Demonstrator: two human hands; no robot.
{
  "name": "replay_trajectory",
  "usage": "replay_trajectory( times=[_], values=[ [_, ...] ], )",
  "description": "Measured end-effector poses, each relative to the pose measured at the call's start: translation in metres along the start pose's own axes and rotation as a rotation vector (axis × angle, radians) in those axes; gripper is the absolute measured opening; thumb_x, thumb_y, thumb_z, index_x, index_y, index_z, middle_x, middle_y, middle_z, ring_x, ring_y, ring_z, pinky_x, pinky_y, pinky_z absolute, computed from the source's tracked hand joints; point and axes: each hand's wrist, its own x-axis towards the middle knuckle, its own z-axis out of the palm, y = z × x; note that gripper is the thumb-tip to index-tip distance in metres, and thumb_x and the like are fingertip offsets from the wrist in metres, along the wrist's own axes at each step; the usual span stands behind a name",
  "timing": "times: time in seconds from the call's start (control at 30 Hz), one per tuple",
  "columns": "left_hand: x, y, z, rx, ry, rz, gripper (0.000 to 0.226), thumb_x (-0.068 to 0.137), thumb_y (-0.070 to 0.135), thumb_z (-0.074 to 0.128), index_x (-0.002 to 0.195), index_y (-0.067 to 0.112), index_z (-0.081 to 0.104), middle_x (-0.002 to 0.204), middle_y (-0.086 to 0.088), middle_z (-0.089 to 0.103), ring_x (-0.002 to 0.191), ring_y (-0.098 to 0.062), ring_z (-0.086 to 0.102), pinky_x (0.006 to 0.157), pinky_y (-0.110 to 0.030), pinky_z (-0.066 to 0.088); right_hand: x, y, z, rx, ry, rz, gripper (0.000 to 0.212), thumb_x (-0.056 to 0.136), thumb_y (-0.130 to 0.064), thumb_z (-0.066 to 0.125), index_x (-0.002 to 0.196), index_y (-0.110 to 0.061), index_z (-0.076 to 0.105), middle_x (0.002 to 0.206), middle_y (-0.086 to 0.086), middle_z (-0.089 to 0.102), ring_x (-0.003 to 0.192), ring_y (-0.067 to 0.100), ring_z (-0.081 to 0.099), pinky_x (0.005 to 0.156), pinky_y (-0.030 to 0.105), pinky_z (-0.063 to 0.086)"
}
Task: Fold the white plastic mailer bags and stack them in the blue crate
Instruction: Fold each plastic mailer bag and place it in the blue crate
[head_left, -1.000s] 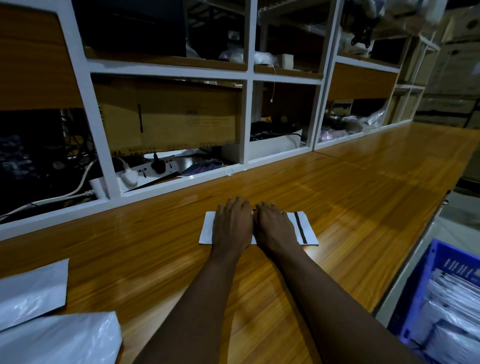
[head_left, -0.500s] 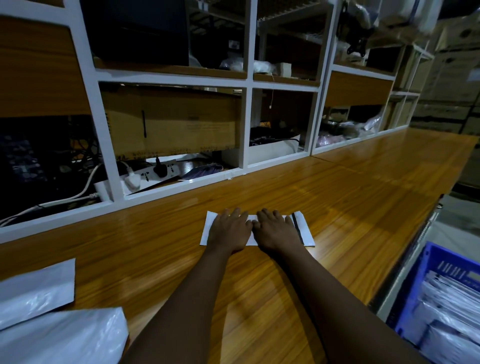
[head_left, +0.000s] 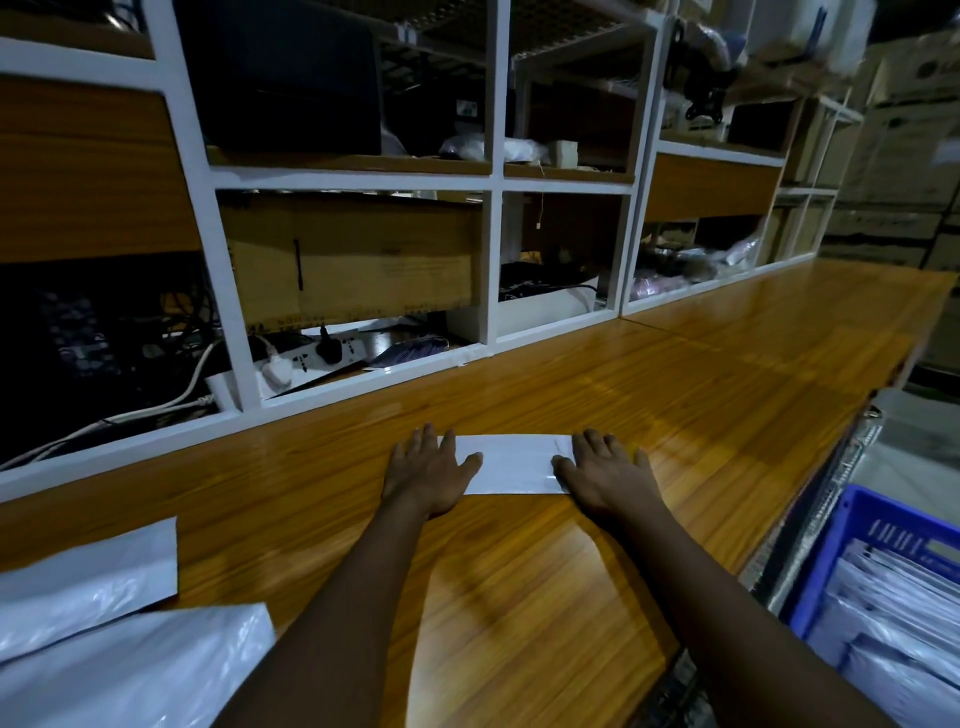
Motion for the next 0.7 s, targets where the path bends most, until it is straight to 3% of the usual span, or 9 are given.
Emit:
replay_trajectory(
  times=[0.17,0.47,0.6,0.7],
  values=[
    [-0.016,-0.002,-0.002,0.022,-0.024,-0.029,0.075,0.099,0.066,0.012,0.159,0.022,0.0,0.165,-0.005,-0.011,0.152,-0.025,-0.009,0.12,-0.049,-0.004,-0.019,-0.004,-0.007,0.02,0.007,0.028,0.066,0.101,-0.055,0.012,0.157,-0.019,0.013,0.166,0.007,0.006,0.151,0.033,0.005,0.113,0.065,0.011],
    [-0.046,-0.01,-0.004,0.023,-0.018,-0.08,0.078,0.099,0.065,0.011,0.158,0.015,-0.005,0.165,-0.003,-0.014,0.152,-0.025,-0.01,0.121,-0.048,-0.003,-0.046,0.005,-0.006,-0.028,0.031,0.033,0.054,0.102,-0.05,0.015,0.148,-0.025,0.026,0.164,0.007,0.014,0.148,0.042,0.011,0.108,0.07,0.017],
    [-0.055,-0.01,0.0,-0.001,0.05,-0.134,0.076,0.101,0.061,0.011,0.158,0.014,-0.002,0.166,-0.006,-0.006,0.152,-0.026,-0.005,0.122,-0.049,0.001,-0.059,0.001,-0.011,-0.042,0.073,0.125,0.049,0.103,-0.045,0.021,0.146,-0.024,0.034,0.16,0.014,0.023,0.145,0.044,0.018,0.109,0.067,0.022],
    [-0.065,-0.007,0.002,0.054,0.195,-0.004,0.068,0.103,0.054,0.015,0.158,0.014,0.005,0.166,-0.006,0.002,0.152,-0.024,0.003,0.122,-0.048,0.004,-0.067,-0.004,-0.014,-0.069,0.174,0.106,0.045,0.102,-0.035,0.03,0.14,-0.014,0.045,0.149,0.021,0.04,0.139,0.047,0.032,0.104,0.064,0.033]
  ],
)
